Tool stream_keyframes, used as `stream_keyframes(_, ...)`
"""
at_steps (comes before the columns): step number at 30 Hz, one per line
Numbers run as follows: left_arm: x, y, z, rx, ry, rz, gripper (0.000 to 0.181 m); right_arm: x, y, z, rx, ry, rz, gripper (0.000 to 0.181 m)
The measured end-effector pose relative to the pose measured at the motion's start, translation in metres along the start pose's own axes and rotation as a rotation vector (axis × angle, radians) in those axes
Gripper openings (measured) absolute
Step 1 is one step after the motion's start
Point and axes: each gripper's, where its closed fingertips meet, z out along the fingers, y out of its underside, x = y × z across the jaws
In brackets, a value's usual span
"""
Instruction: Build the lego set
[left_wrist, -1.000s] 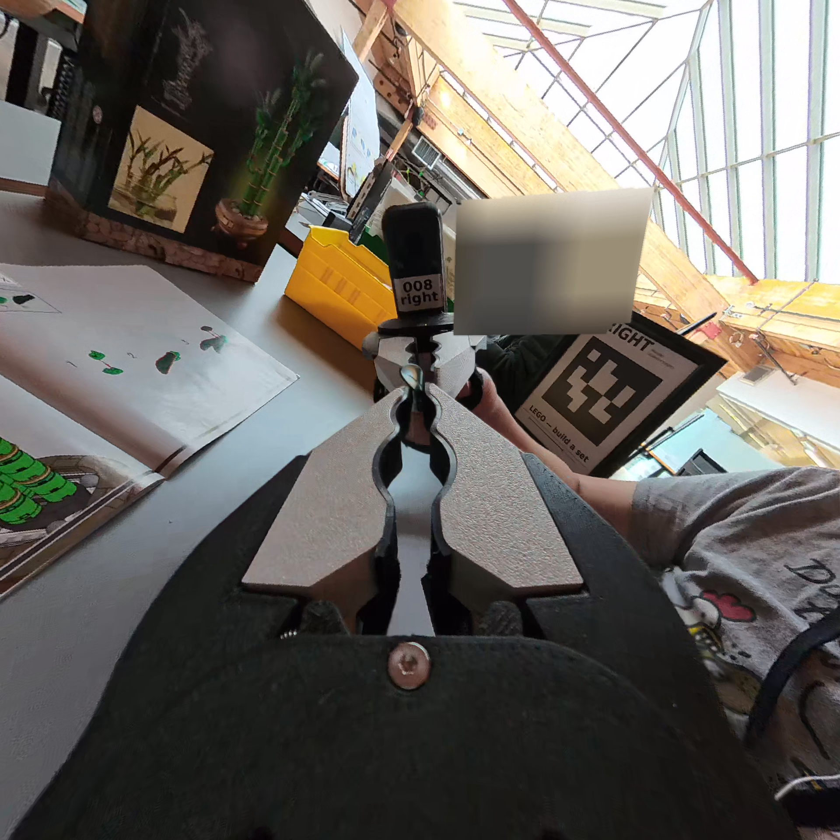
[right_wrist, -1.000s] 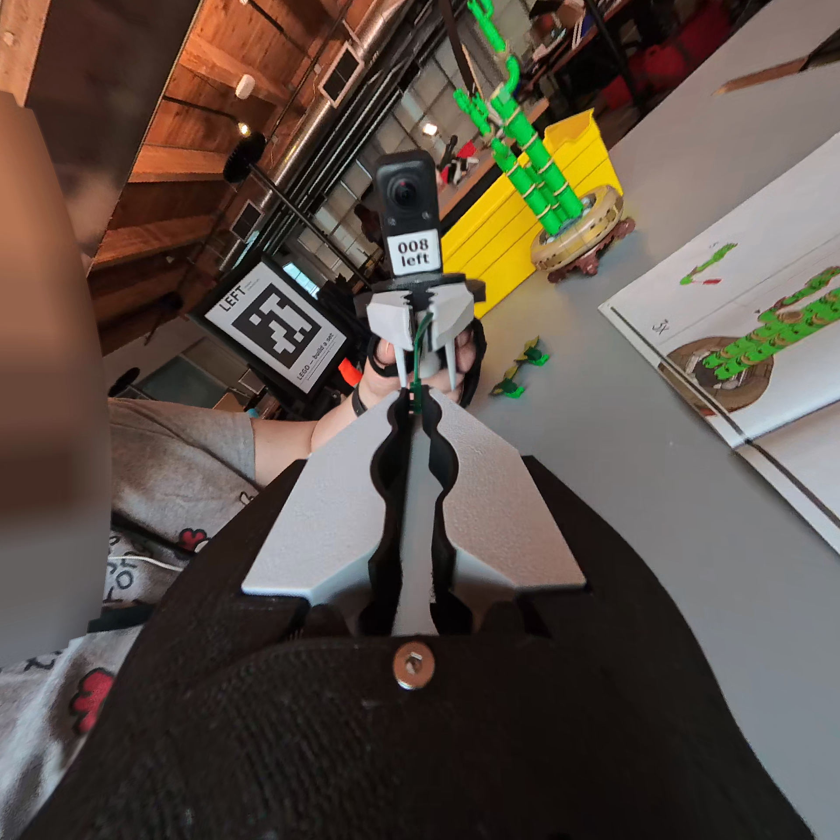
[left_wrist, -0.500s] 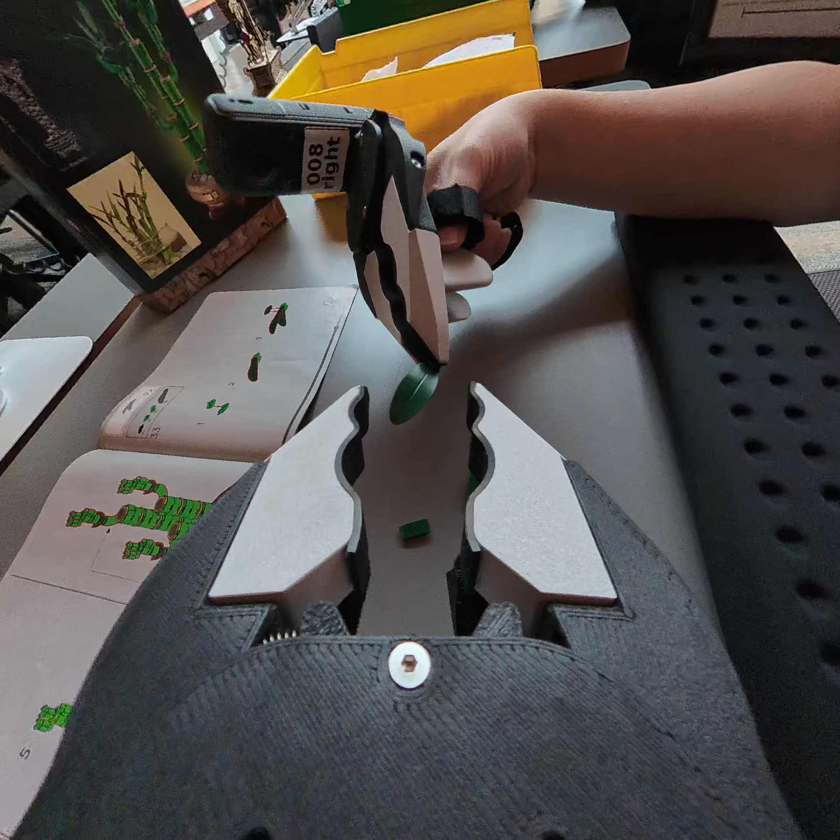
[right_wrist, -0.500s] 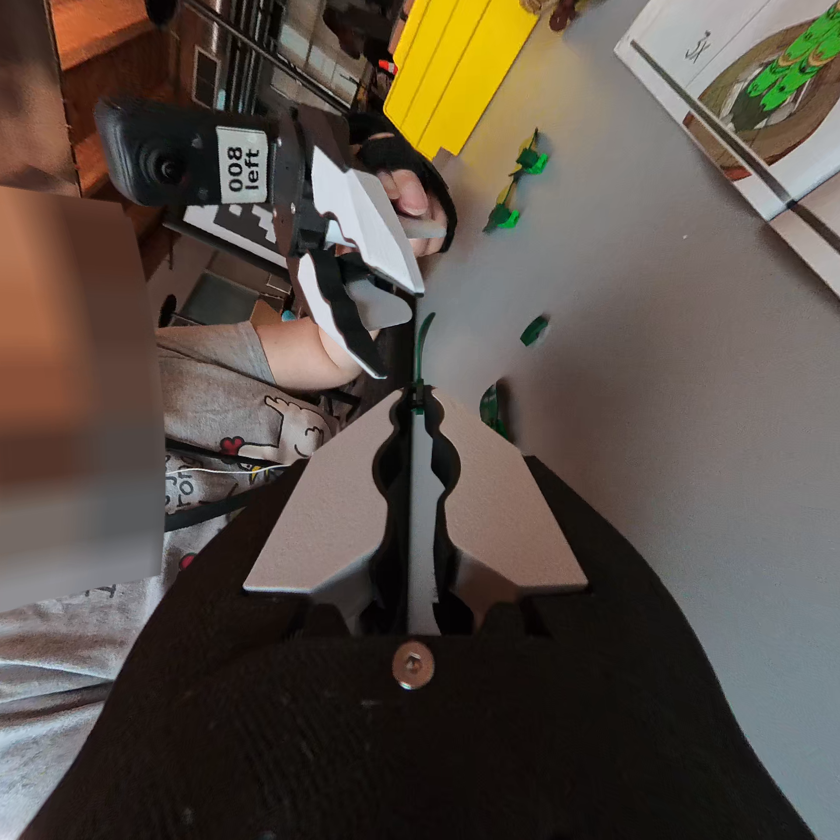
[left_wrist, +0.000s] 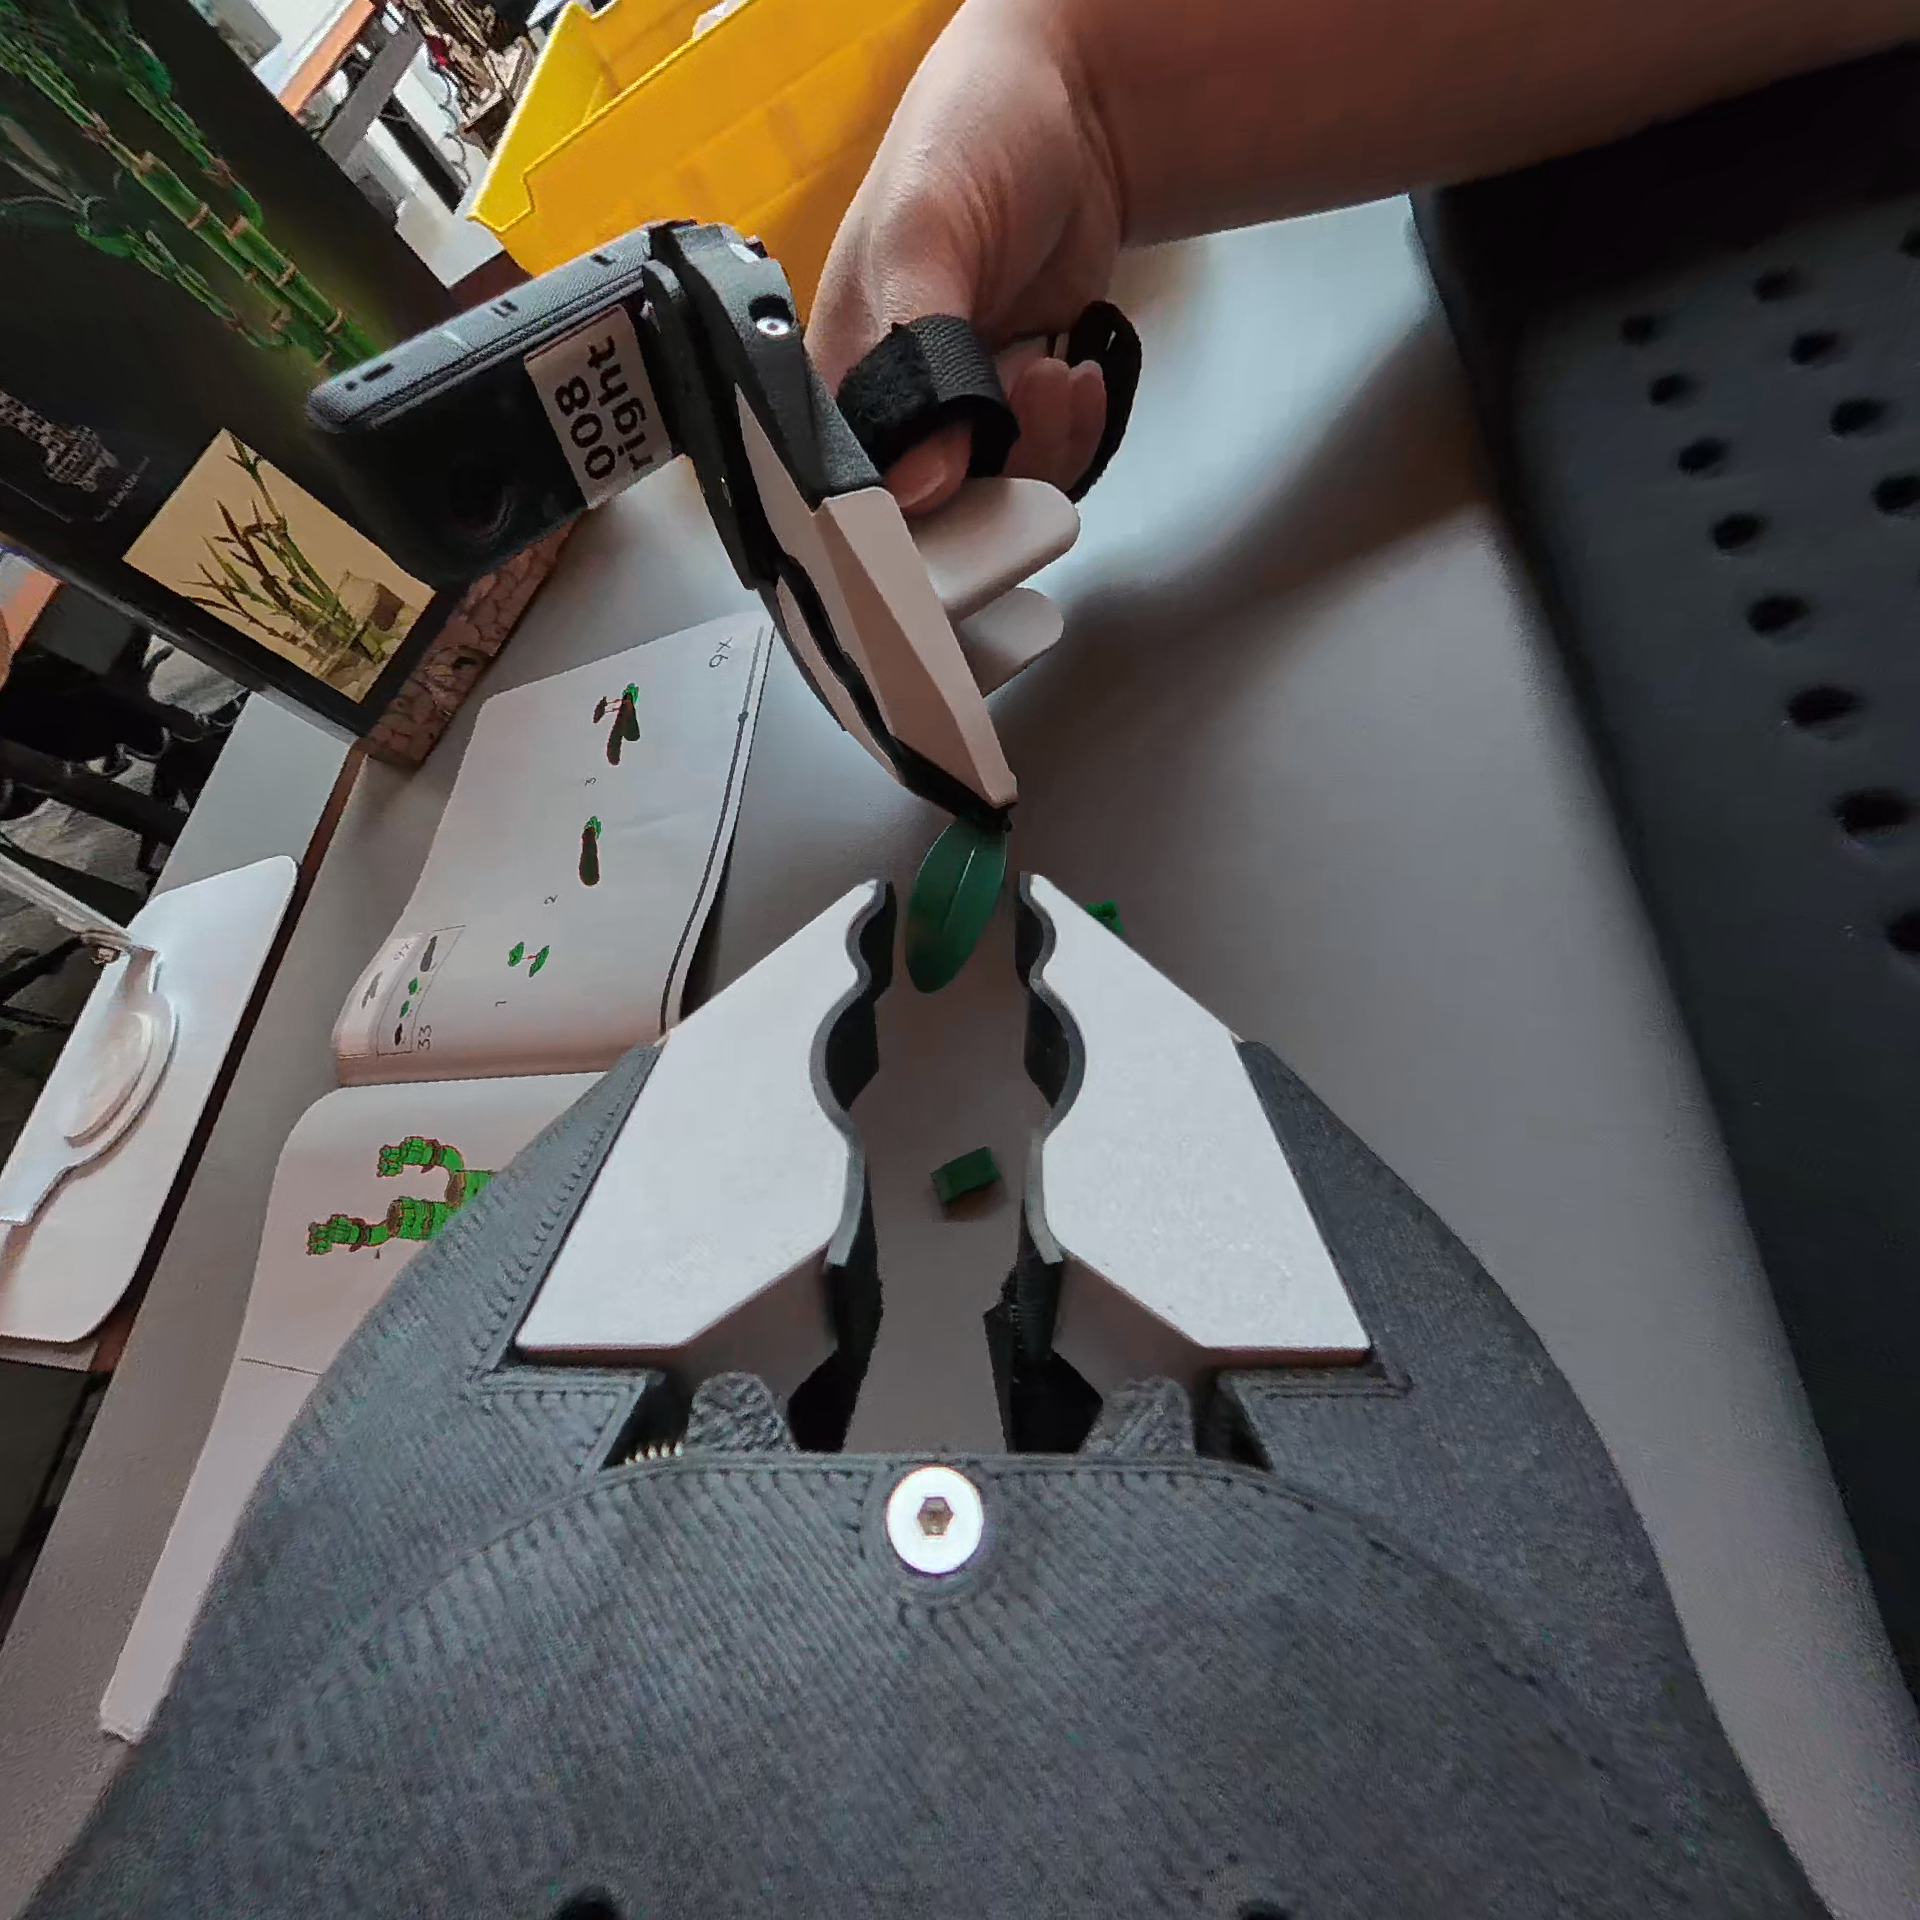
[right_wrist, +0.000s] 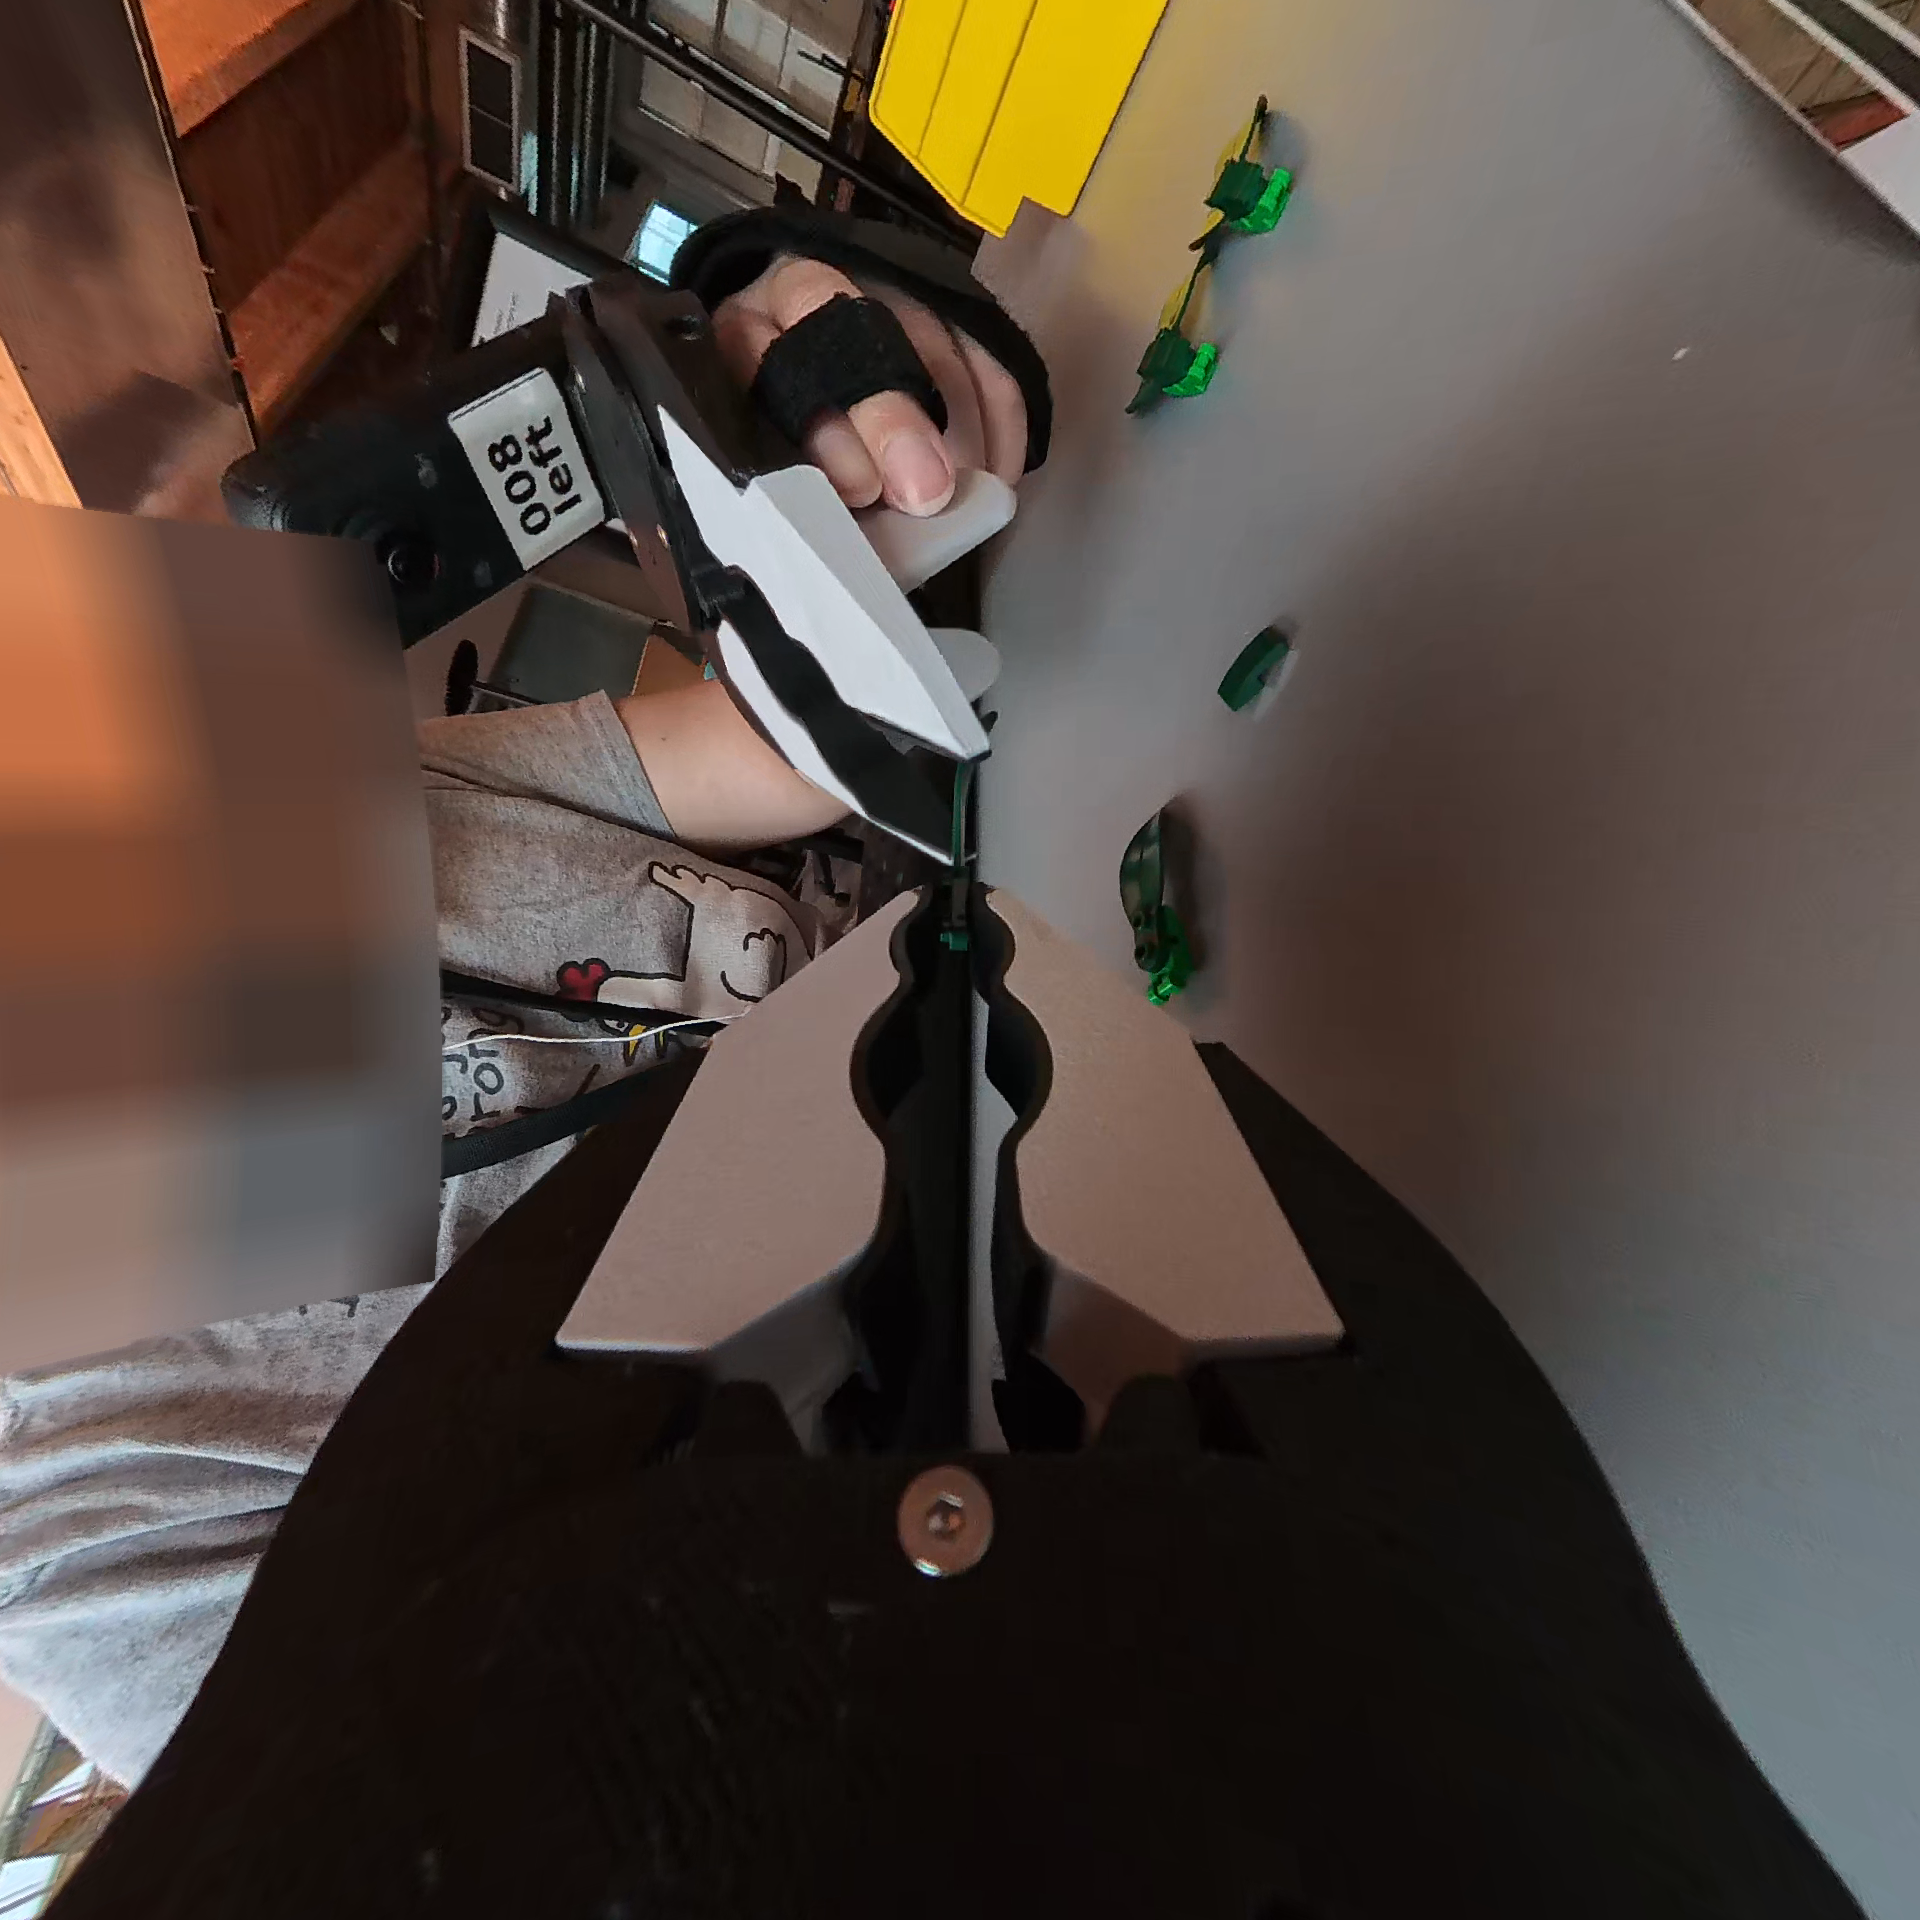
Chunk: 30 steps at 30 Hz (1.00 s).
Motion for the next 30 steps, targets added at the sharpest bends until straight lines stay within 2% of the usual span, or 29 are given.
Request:
stream_keyframes(3,0.001,0.001,0.001,-0.010,0.005,-0.001,0.024,-0.003,0.004,0.003,-0.023,-0.016,-0.008,0.003)
stream_keyframes(6,0.004,0.001,0.002,-0.015,0.014,0.015,0.017,-0.003,0.003,0.003,-0.020,-0.018,-0.008,0.003)
stream_keyframes(11,0.003,0.000,-0.001,-0.015,0.029,-0.008,0.015,-0.006,0.000,0.002,-0.007,-0.019,-0.059,0.005)
stream_keyframes(15,-0.005,-0.002,-0.009,0.016,0.024,-0.065,0.015,-0.005,-0.001,-0.007,0.012,0.016,-0.089,0.027)
stream_keyframes(17,-0.013,-0.002,-0.015,0.029,0.003,-0.096,0.015,-0.007,-0.002,-0.015,0.020,0.038,-0.188,0.032)
stream_keyframes(18,-0.017,0.000,-0.017,0.031,-0.006,-0.115,0.015,-0.002,-0.004,-0.020,0.028,0.102,-0.271,0.036)
stream_keyframes(22,-0.028,0.005,-0.025,0.035,-0.026,-0.164,0.015,0.020,0.008,-0.026,-0.067,0.342,-0.753,0.041)
stream_keyframes(25,-0.029,0.004,-0.027,0.049,-0.021,-0.183,0.015,0.032,0.019,-0.017,-0.152,0.395,-0.824,0.037)
stream_keyframes(30,-0.031,0.011,-0.027,0.044,-0.011,-0.212,0.015,0.032,0.016,-0.012,-0.140,0.503,-0.961,0.020)
